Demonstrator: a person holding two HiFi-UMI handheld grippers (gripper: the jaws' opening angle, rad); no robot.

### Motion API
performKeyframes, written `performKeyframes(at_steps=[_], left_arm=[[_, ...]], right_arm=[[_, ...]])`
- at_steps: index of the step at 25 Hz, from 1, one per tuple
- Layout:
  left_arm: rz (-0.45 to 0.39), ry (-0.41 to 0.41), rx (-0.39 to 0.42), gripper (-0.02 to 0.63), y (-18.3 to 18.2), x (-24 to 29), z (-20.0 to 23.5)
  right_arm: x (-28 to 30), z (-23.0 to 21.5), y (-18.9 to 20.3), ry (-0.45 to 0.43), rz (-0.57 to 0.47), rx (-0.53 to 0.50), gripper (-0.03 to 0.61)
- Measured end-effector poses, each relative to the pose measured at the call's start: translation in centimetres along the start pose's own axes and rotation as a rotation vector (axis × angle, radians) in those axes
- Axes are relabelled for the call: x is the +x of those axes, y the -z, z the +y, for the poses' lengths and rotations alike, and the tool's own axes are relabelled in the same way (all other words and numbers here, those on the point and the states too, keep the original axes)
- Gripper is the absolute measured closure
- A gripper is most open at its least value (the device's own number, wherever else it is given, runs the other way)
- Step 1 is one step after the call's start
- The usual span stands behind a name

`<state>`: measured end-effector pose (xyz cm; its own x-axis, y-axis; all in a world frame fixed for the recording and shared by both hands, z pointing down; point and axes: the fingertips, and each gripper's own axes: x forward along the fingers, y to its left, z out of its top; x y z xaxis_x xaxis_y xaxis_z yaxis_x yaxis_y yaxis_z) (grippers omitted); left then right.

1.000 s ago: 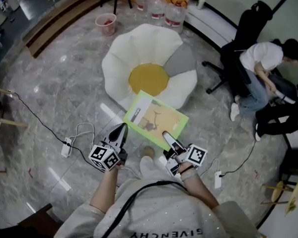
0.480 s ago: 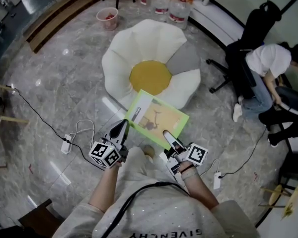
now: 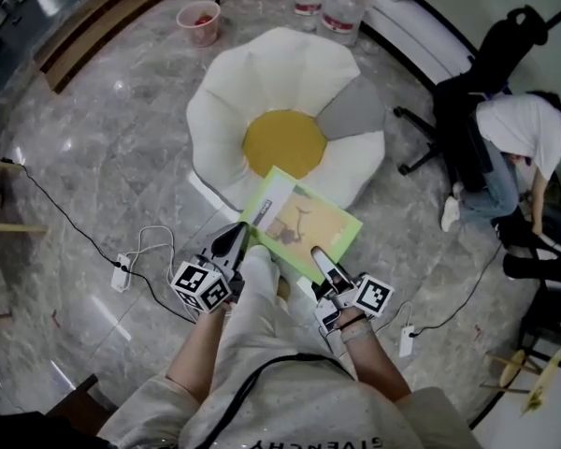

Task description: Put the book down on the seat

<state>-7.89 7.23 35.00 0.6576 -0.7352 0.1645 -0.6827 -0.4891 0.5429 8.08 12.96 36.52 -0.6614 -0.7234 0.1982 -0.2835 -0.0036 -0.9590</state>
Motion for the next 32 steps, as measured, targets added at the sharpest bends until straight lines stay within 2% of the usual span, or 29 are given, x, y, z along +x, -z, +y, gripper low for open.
performKeyframes(at_steps=[7, 16, 24, 32], left_arm=[[0.026, 0.007, -0.01, 0.591, -0.3, 3.9, 4.3], [0.084, -0.005, -0.057, 0.591, -0.4, 11.0, 10.8], [0.115, 0.029, -0.035, 0.591, 0.4, 12.2, 11.9], [0.153, 0.015, -0.059, 0.591, 2.9, 16.3, 14.4]], right_arm=[[5.5, -0.2, -1.4, -0.015, 0.043, -0.026, 0.43], [12.0, -4.7, -5.4, 0.094, 0.07, 0.032, 0.43], [13.1, -5.3, -5.7, 0.087, 0.029, 0.019, 0.43], [14.6, -8.9, -8.0, 0.116, 0.002, 0.063, 0.43]])
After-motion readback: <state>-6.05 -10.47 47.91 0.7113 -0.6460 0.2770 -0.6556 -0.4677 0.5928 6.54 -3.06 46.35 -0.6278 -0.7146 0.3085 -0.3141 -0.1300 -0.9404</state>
